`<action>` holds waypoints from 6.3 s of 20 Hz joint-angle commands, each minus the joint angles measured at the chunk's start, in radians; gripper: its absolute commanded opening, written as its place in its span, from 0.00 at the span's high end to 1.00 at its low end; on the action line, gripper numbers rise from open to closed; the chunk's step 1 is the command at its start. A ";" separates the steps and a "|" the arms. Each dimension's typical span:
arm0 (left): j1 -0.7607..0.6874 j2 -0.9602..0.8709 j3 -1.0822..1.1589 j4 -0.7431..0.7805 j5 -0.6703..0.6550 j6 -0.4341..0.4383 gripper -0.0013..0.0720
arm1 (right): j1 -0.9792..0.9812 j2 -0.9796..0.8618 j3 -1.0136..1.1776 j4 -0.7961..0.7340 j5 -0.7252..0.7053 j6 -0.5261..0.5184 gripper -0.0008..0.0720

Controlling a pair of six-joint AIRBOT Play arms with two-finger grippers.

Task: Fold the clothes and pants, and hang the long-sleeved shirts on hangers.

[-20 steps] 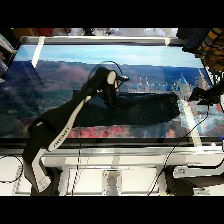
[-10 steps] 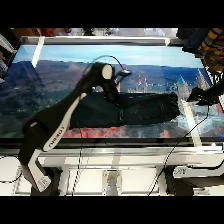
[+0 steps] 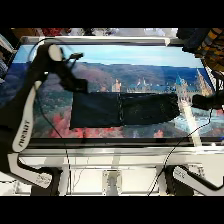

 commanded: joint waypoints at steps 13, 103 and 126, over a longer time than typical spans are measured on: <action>0.348 0.024 -0.584 -0.375 0.357 0.365 0.18 | 0.001 0.272 -0.265 0.119 0.019 -0.017 0.95; 0.013 0.567 -0.972 0.370 0.460 -0.201 0.93 | 0.308 -0.522 0.246 -0.141 -0.140 0.134 0.95; 0.013 0.567 -0.972 0.370 0.461 -0.200 0.93 | -0.639 -0.150 0.206 0.127 -0.015 0.099 0.78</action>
